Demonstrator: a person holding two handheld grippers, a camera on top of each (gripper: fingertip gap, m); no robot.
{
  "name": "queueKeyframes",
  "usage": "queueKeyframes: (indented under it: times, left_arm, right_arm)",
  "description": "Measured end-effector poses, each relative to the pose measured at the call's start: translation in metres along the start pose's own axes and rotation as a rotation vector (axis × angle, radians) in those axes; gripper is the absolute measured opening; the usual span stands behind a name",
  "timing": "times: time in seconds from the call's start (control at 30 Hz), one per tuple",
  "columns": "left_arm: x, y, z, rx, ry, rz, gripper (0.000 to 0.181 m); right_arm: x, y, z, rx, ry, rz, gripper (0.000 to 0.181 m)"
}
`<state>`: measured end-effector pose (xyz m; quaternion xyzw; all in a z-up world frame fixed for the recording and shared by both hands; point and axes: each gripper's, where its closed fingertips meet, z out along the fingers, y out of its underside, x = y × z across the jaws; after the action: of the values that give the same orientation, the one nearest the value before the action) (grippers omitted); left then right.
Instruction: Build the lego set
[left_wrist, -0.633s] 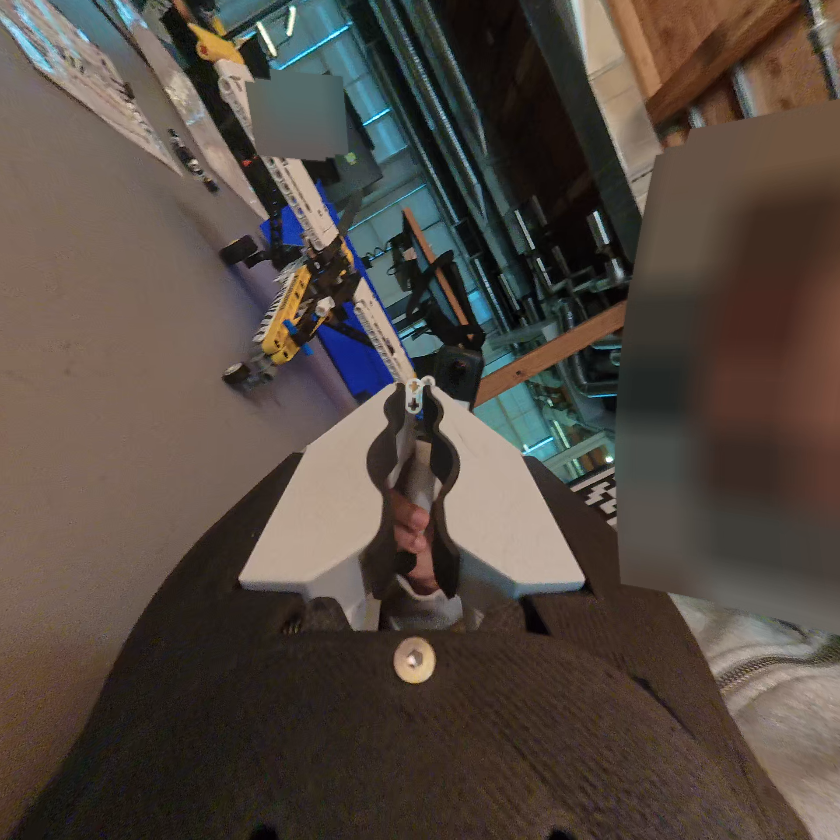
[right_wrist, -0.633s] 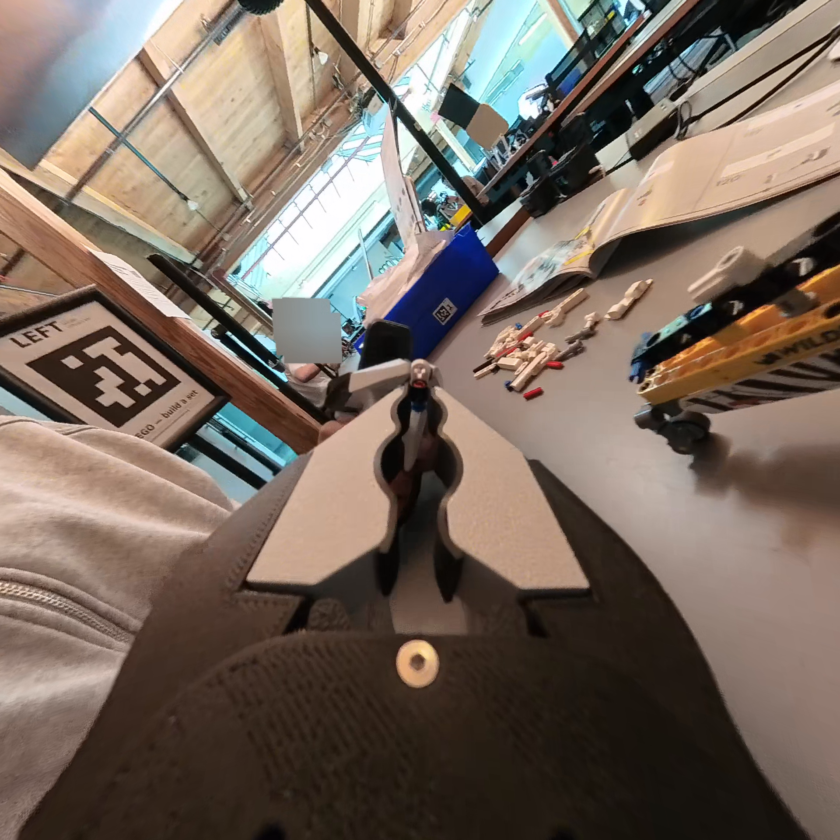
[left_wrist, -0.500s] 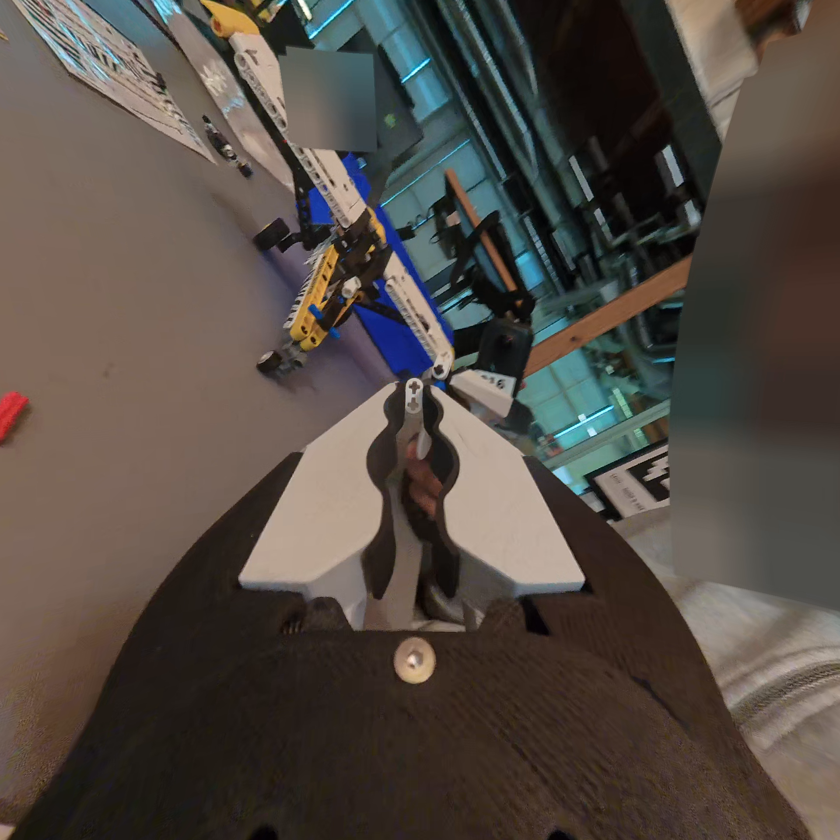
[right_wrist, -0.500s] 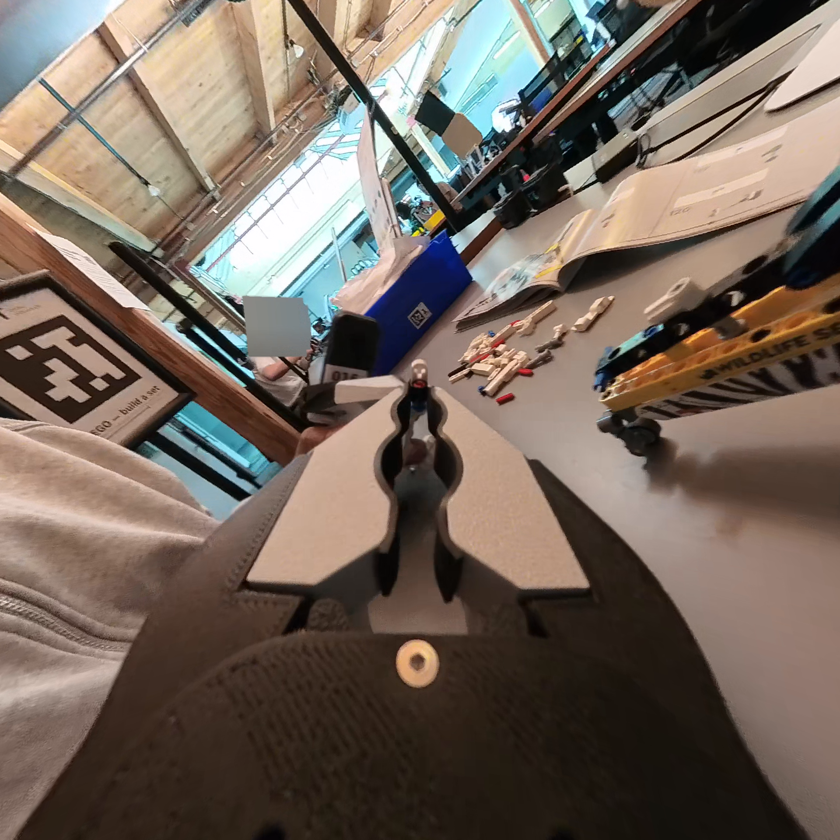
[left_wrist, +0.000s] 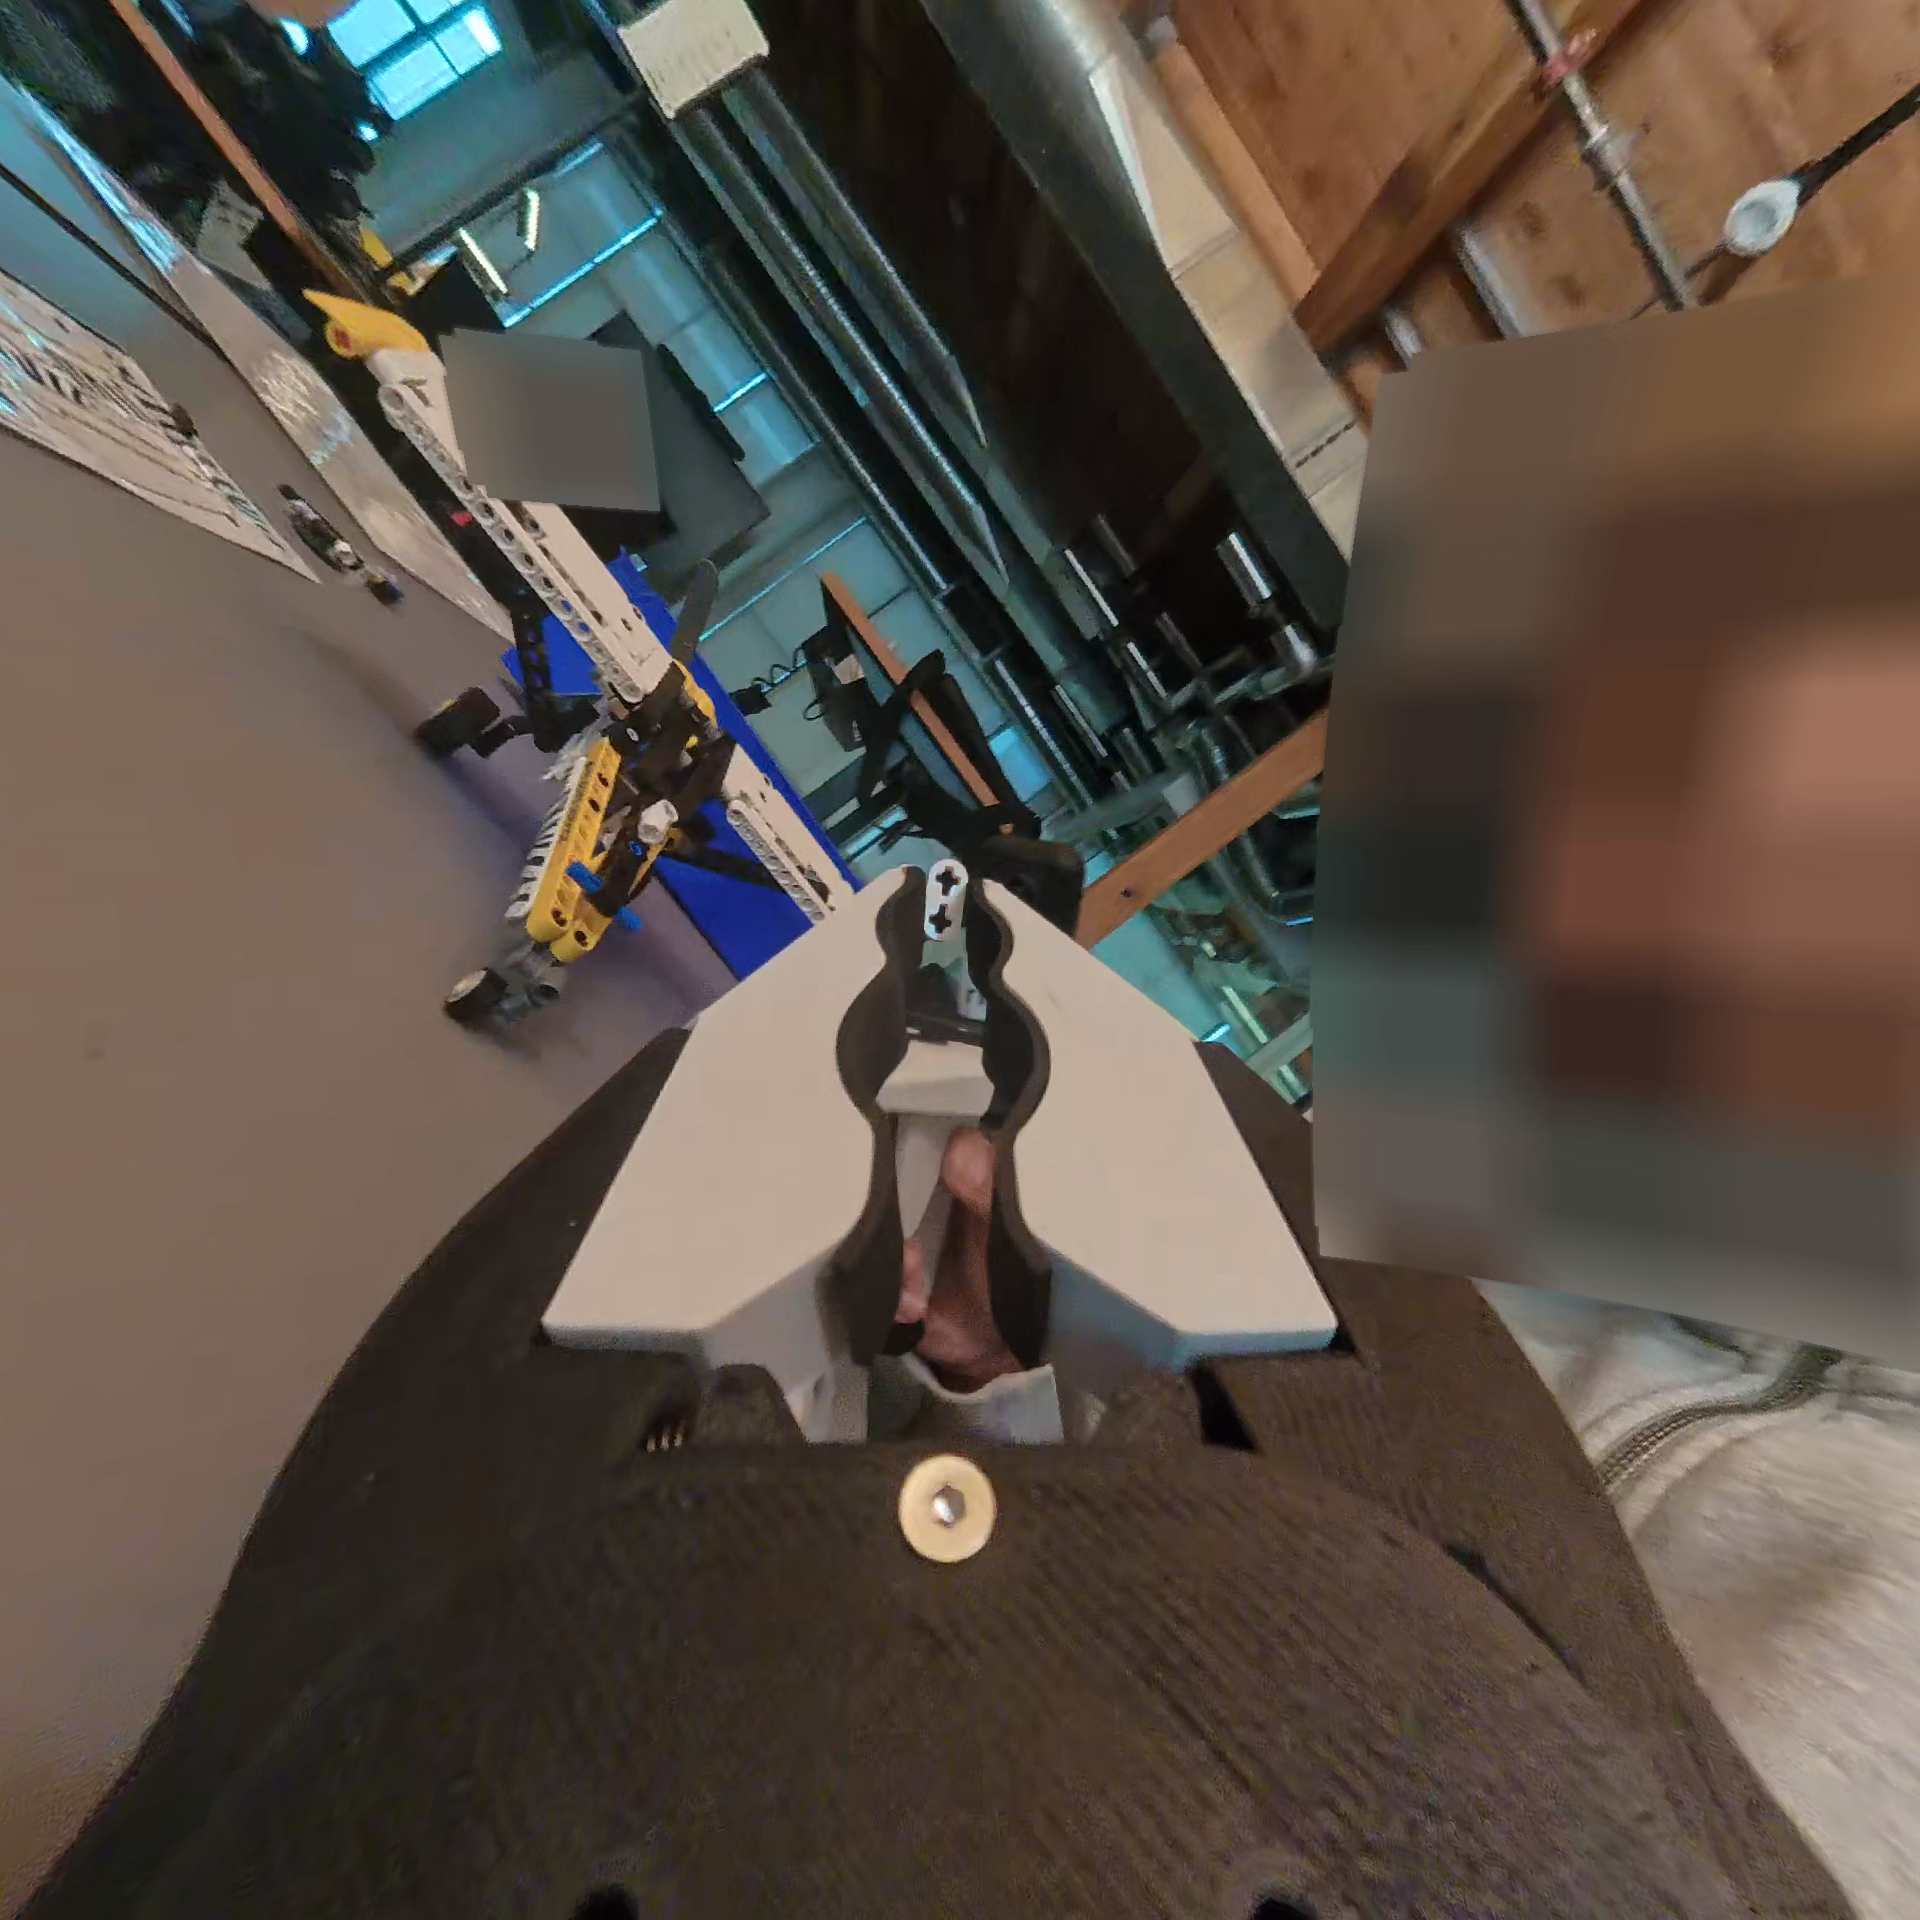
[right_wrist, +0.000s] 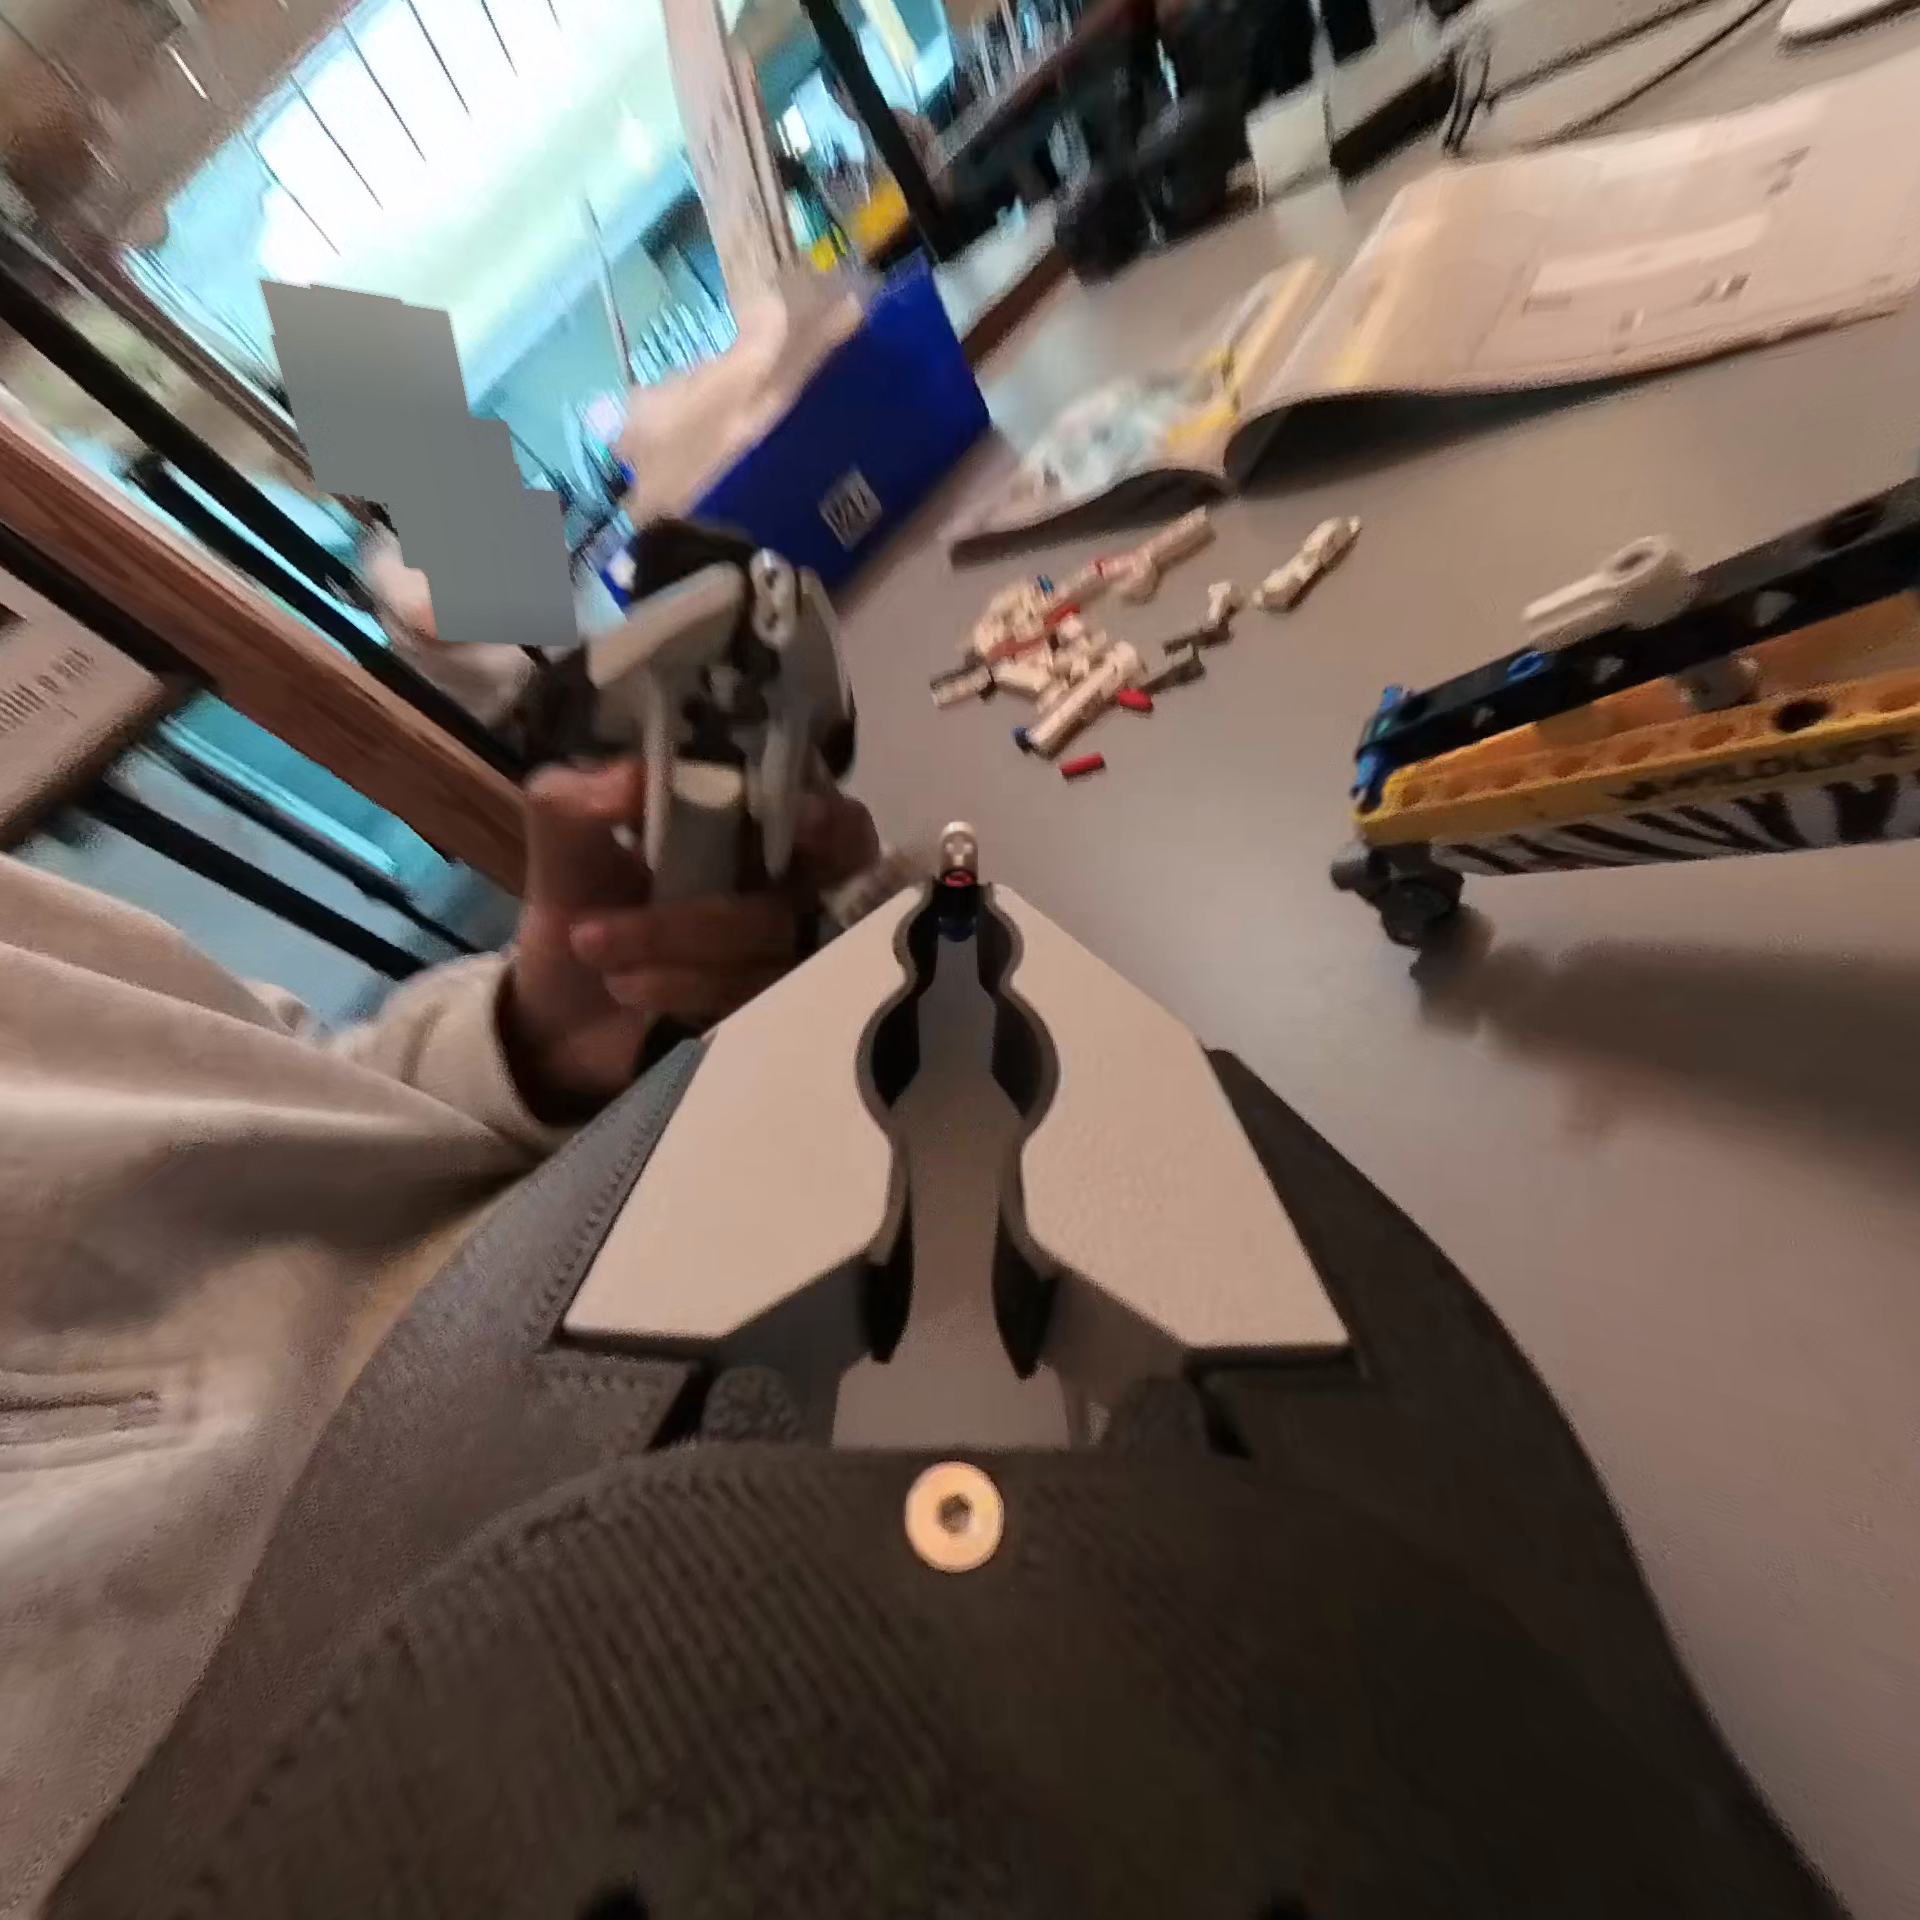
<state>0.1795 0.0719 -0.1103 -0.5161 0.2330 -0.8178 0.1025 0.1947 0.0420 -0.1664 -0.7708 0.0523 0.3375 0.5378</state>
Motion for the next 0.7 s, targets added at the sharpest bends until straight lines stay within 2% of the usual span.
queueKeyframes:
  times: [0.03,0.1,0.2,0.47,0.7]
  left_arm:
    - [0.001,0.000,-0.001,-0.005,-0.006,0.026,0.006]
    - [0.002,0.000,-0.002,-0.013,-0.014,0.066,0.005]
    - [0.000,0.000,-0.003,-0.020,-0.024,0.091,0.005]
    - [0.000,0.002,-0.010,-0.019,-0.020,0.090,0.005]
    - [0.008,0.013,-0.008,-0.066,0.026,0.064,0.005]
  right_arm:
    - [0.002,0.009,0.003,-0.067,0.036,-0.041,0.006]
    - [0.008,0.024,0.007,-0.175,0.123,-0.130,0.006]
    - [0.016,0.034,0.011,-0.250,0.206,-0.193,0.006]
    - [0.041,0.046,0.009,-0.341,0.355,-0.173,0.006]
    - [0.042,0.044,0.008,-0.333,0.363,-0.180,0.010]
